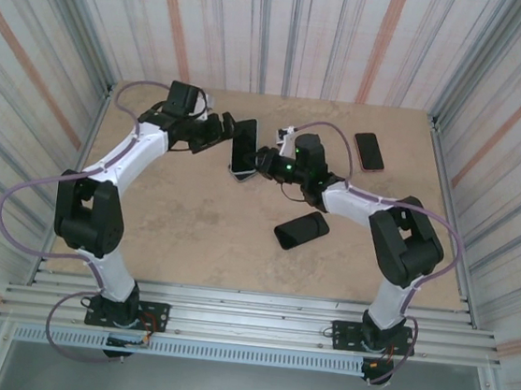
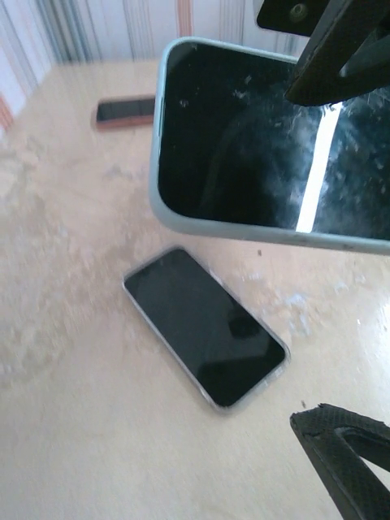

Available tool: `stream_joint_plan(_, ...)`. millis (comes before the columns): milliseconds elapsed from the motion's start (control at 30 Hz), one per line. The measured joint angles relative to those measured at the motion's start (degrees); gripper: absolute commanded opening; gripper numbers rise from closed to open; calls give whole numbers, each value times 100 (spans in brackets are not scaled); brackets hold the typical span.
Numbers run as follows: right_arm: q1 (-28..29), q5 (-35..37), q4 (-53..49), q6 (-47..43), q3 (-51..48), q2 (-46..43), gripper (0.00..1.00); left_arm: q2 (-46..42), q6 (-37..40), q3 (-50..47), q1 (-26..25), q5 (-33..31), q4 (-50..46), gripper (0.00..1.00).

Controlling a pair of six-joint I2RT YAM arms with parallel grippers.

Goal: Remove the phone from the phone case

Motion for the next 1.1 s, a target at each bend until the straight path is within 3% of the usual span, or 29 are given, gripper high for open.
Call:
stream_joint_plan(233, -129, -411, 361, 592, -122, -267, 8, 83, -380, -70, 111, 1215, 1023, 92)
stream_joint_plan(433, -216, -627, 767, 1174, -251, -319, 9, 227, -1036, -66, 111, 2120, 2107, 71)
stream_joint_plan(500, -258, -649, 942, 1314, -291, -339, 9, 289, -1182, -61, 133, 2295, 2315, 68)
stream_joint_plan(733, -415, -763, 1569, 1867, -378, -339, 9, 433, -1847, -87, 184, 2758, 3042, 42)
stream_joint_plan(1100, -529, -1049, 2092, 2398, -345, -323, 9, 444, -2173, -87, 168, 3147, 3311, 22)
